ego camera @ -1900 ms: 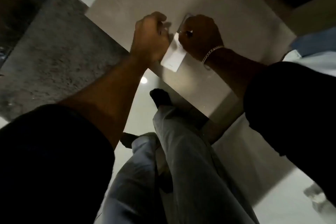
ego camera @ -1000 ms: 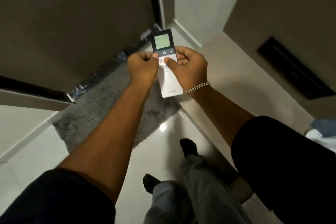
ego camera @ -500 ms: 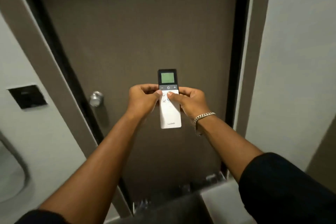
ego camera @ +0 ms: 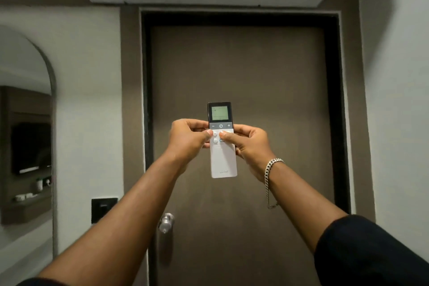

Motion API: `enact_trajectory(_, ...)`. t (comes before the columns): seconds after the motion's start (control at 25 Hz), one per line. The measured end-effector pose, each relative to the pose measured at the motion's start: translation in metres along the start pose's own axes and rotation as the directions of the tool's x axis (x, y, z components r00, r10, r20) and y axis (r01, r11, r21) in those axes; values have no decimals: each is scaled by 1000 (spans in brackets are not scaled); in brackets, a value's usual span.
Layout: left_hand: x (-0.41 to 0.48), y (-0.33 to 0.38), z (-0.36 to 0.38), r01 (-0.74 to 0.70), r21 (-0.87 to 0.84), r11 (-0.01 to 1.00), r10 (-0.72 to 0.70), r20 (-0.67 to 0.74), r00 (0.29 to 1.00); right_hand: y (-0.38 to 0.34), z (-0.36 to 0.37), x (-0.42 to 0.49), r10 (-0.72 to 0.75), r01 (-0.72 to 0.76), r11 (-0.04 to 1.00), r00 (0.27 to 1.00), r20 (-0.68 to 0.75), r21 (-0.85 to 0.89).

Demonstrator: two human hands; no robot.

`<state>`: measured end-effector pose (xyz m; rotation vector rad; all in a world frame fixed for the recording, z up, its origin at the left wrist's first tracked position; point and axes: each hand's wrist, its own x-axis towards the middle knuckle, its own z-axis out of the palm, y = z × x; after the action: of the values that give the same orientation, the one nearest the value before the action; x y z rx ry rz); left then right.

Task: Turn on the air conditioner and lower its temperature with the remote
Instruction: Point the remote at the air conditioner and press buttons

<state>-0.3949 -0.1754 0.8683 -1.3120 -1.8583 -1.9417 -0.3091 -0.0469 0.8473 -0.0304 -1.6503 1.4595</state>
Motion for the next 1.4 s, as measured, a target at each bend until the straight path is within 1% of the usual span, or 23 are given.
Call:
enact_trajectory(0.16, 16, 37, -12, -98, 27, 995, 99, -46, 994, -39, 11, 14, -100, 99, 995, 995, 15, 16)
enact_trajectory(0.32, 23, 56, -16, -150, -4, 989, 149, -71, 986, -62, 12, 19, -170, 170, 985, 985, 11, 11)
enact_trajectory(0.48, 26, 60, -13, -159, -35, 987, 157, -65, 985, -69, 6, 19, -174, 174, 985, 984, 33, 9)
enact_trajectory(1.08, 29, 60, -3, -165, -84, 983, 163, -35, 986, -78, -7, 20, -218, 218, 976, 976, 26, -4)
enact_trajectory(1.24, 27, 65, -3, -186, -94, 978, 185, -24, 983, -79, -11, 21, -209, 209, 978, 977, 33, 16)
enact_trajectory(1.4, 25, 68, 0, -175, -109, 979, 175, -10, 985, -79, -15, 19, -205, 205, 979, 978, 34, 15)
